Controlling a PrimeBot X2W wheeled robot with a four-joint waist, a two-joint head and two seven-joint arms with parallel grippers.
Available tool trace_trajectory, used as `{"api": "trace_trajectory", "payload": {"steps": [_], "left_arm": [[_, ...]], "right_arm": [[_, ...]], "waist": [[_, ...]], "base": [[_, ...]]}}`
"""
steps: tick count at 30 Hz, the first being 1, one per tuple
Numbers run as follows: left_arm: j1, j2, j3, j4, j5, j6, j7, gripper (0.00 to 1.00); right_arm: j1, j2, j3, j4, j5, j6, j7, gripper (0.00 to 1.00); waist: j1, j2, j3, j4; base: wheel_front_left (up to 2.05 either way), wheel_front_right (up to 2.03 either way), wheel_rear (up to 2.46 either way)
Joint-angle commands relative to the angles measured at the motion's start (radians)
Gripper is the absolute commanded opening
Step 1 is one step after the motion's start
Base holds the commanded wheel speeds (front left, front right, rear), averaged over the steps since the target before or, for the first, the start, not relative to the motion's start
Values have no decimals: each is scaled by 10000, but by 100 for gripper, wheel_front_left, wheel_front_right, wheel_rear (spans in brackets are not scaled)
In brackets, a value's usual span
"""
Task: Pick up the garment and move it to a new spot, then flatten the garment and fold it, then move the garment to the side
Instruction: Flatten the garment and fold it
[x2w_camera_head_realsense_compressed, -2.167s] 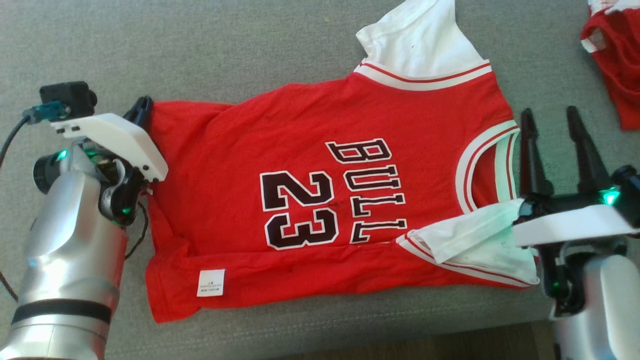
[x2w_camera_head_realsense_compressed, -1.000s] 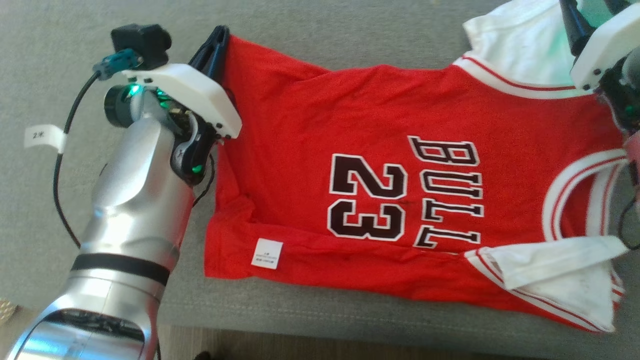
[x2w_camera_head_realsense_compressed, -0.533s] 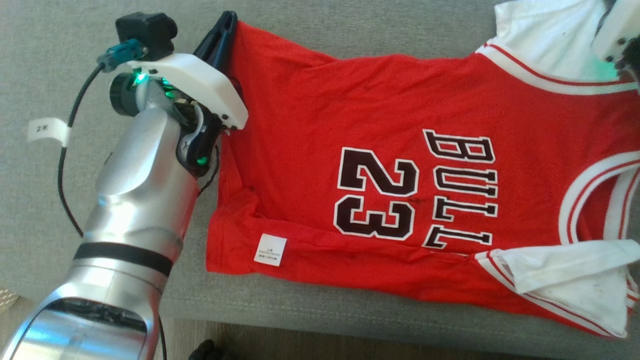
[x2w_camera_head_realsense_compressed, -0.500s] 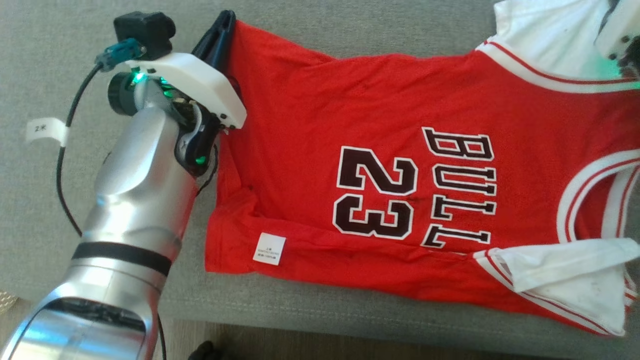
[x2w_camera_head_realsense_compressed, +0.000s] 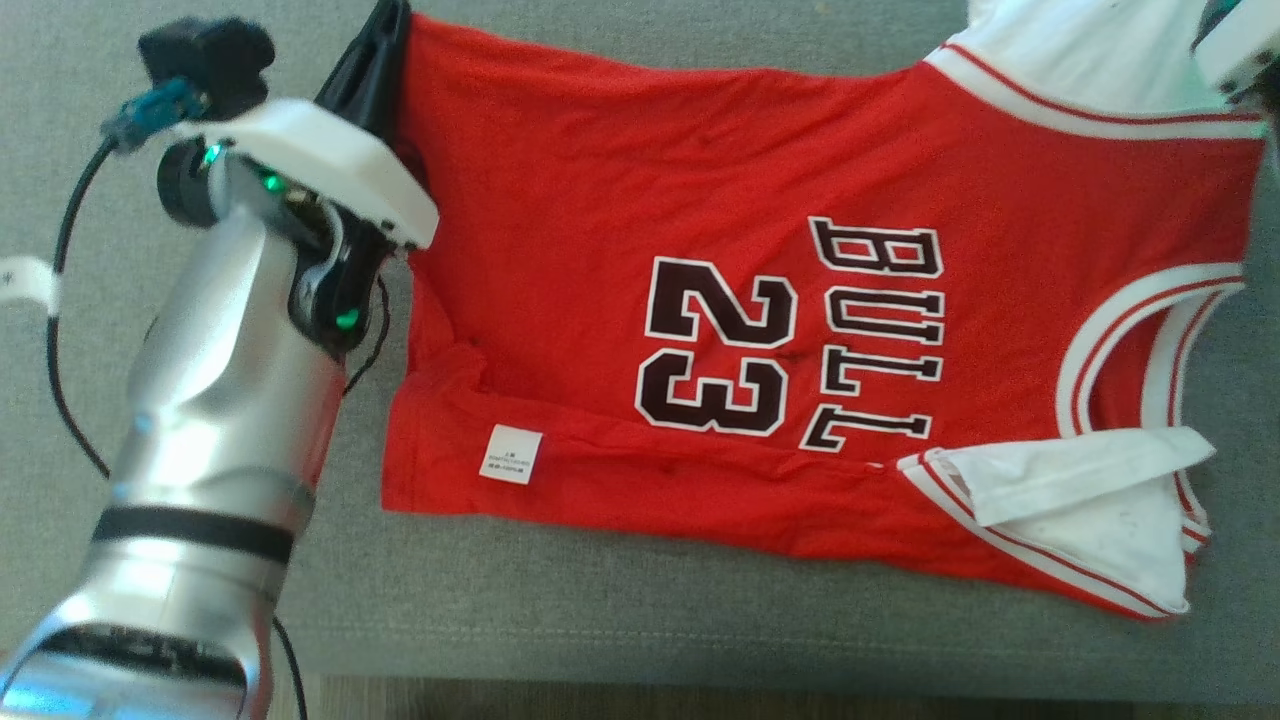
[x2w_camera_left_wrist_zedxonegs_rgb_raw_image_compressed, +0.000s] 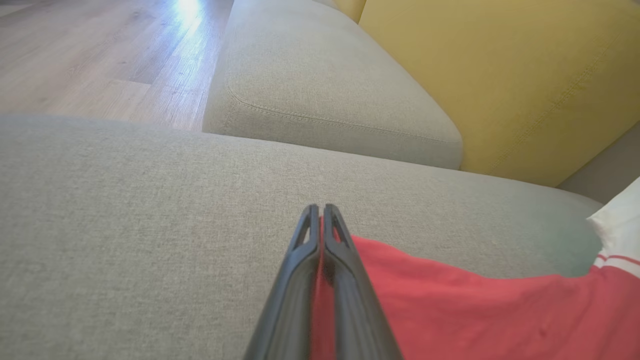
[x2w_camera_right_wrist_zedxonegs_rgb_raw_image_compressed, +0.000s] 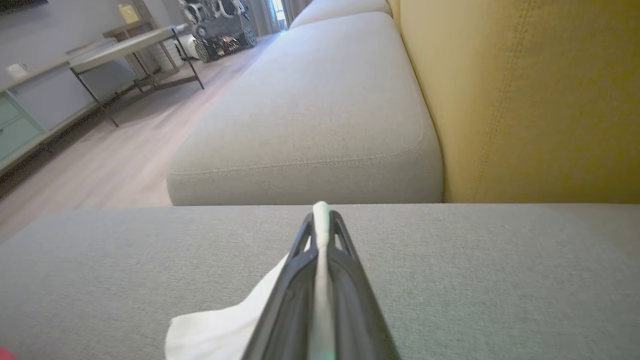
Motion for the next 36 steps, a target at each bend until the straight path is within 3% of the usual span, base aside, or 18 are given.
{"api": "trace_trajectory", "payload": {"steps": [1, 10, 17, 27, 36], "left_arm": [[173, 462, 378, -497, -141, 3, 10, 0], [2396, 900, 742, -3026, -1235, -16, 545, 0], [3963, 1378, 1106, -4957, -1734, 359, 1053, 0], [5568, 1751, 1569, -6276, -2008, 1181, 1324, 0], [6174, 1786, 1523, -6037, -1902, 1549, 1328, 0]], "right_arm": [[403, -112, 53, -557, 253, 35, -158, 0], [3468, -354, -708, -3685, 1974, 35, -332, 0], [5978, -195, -1794, -5784, 2328, 35, -38, 0], [9073, 1324, -3165, -7811, 1510, 35, 762, 0], [10033, 2408, -3712, -8418, 364, 35, 1399, 3]], "waist": [[-1, 0, -128, -76], [-1, 0, -656, -469], [-1, 0, -838, -800], [-1, 0, -934, -1063], [-1, 0, -790, -1239]], "base": [[0, 0, 0], [0, 0, 0], [0, 0, 0], [0, 0, 0], [0, 0, 0]]}}
